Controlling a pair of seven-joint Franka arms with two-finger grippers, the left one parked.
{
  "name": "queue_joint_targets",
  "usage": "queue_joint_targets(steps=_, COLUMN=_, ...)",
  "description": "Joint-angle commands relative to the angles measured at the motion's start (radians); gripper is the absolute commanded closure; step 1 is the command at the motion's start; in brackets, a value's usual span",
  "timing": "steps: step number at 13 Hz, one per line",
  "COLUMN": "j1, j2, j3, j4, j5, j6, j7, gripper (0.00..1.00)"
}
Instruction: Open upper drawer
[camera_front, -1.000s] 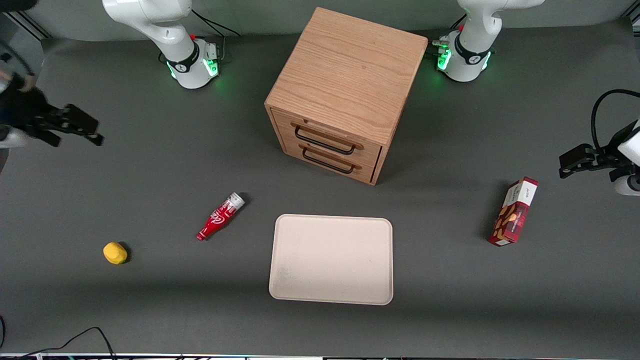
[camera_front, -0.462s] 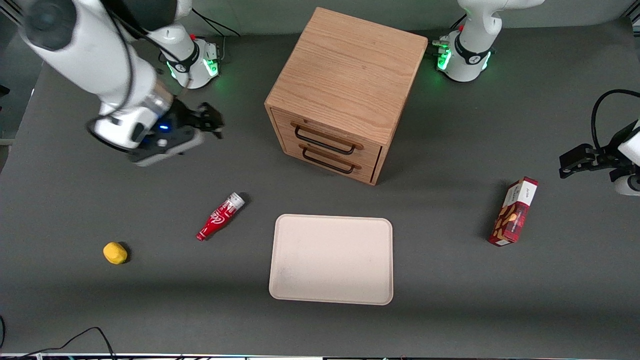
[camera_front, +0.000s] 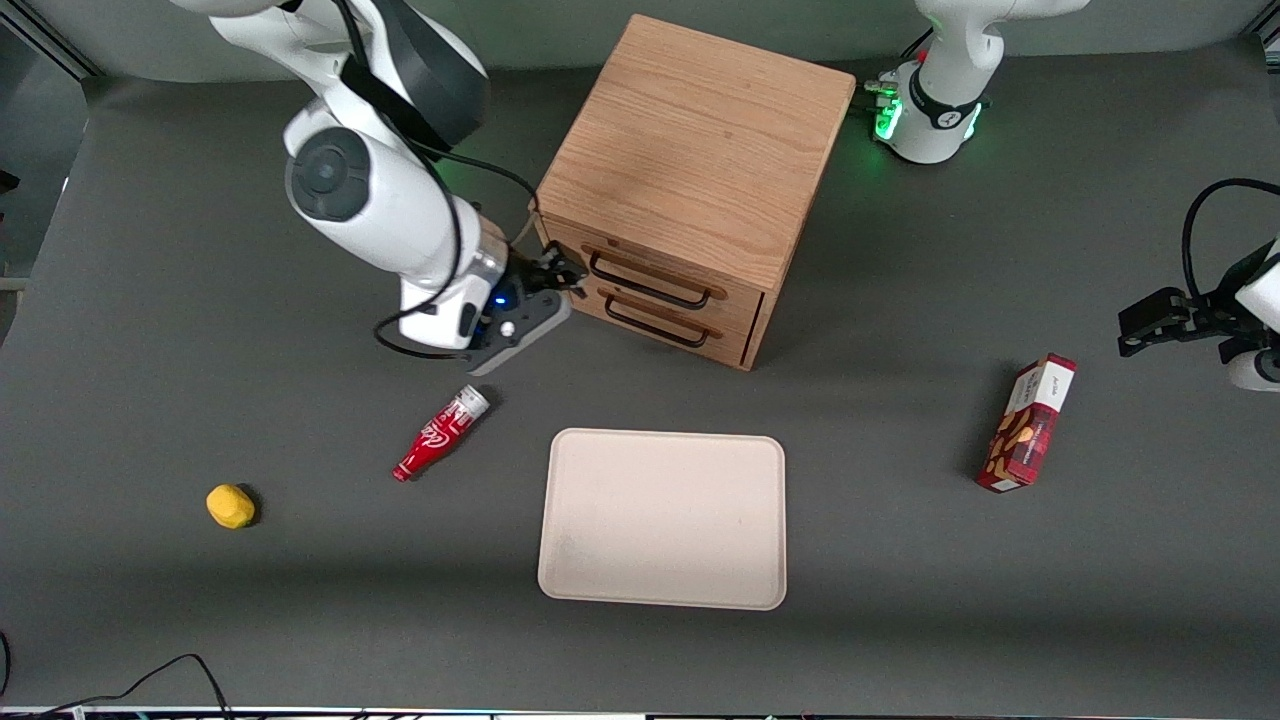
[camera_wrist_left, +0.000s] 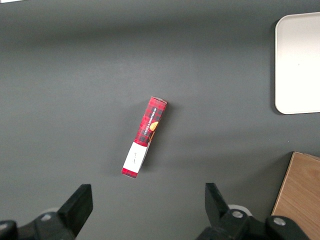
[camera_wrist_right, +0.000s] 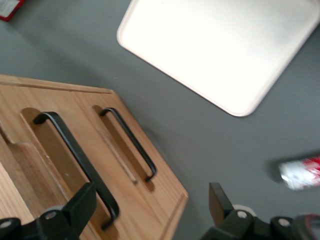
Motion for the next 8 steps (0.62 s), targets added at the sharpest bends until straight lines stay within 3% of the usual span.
queue_joint_targets(steps=1, j1=-0.006, j2=0.073, j3=0.07, j4=0.032, j5=0.018, j6=0.036, j7=-0.029, gripper=0.0)
queue_joint_targets(steps=3, j1=-0.006, j2=0.105, j3=0.09, j4=0.03, j5=0.021, j6=0.042, j7=-0.11, gripper=0.0)
queue_joint_targets(steps=5, j1=-0.009, j2=0.11, j3=0.106, j4=0.018, j5=0.085, j6=0.051, j7=-0.153, gripper=0.0)
queue_joint_targets(steps=8, j1=-0.026, j2=0.11, j3=0.116, j4=-0.009, j5=0.093, j6=0.054, j7=-0.26, gripper=0.0)
